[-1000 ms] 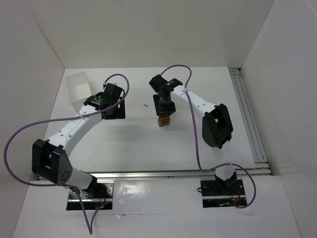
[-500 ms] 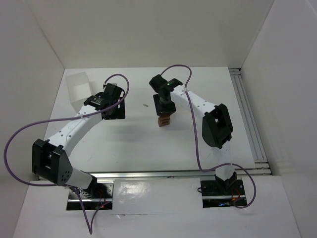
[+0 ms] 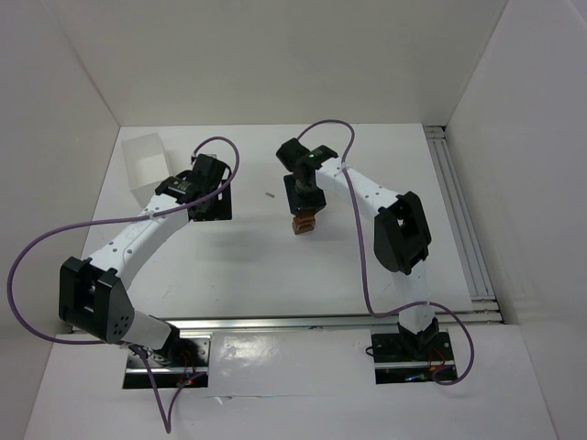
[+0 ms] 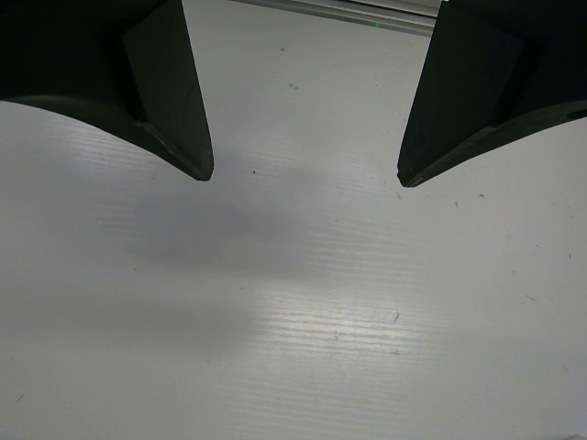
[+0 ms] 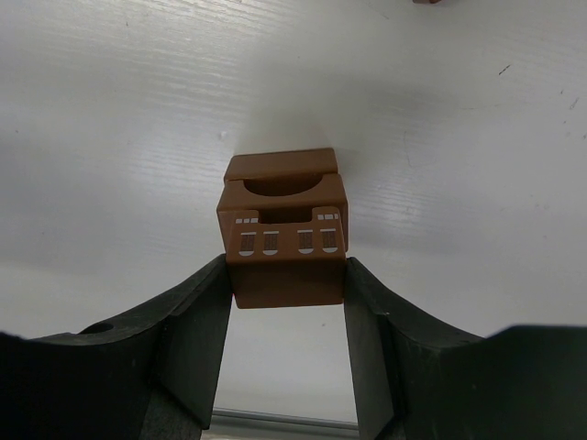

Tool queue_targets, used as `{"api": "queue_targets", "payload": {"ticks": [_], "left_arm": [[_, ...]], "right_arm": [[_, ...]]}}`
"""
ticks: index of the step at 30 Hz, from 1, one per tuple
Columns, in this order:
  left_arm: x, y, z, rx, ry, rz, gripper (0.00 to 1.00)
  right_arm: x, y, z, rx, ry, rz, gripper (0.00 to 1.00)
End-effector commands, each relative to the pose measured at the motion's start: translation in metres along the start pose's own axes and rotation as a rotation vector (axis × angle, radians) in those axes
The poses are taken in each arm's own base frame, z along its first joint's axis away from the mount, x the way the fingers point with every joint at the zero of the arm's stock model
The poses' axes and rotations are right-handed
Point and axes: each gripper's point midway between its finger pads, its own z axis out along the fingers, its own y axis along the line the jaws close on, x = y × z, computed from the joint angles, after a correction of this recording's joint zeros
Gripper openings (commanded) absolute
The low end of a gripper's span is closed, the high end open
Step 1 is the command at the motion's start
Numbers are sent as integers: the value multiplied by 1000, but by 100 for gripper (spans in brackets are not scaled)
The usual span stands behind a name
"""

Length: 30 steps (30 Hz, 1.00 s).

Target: Build the wood block tower

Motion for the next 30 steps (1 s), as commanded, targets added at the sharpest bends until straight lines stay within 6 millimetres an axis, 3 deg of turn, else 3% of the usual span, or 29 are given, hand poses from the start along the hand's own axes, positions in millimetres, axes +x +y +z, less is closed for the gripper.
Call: {"api": "queue_targets", "payload": {"ticks": [1,17,22,25,30], "left_arm": [[-10,1,-10,4,-42,-9,94],[-10,1,-10,4,-42,-9,94],[-13,1,-12,8,-49,-13,94],[-13,1,-12,8,-49,-13,94],[-13,1,-12,8,-49,-13,94]], "right_arm": [[4,0,-1,17,11,-25,56],[3,4,-3,13,10,-42,65],[-4,2,-10,28,-12,-40,78],[-13,1,-15,36,-42,-35,78],[-8,0,-10,42,-30,-38,75]]}}
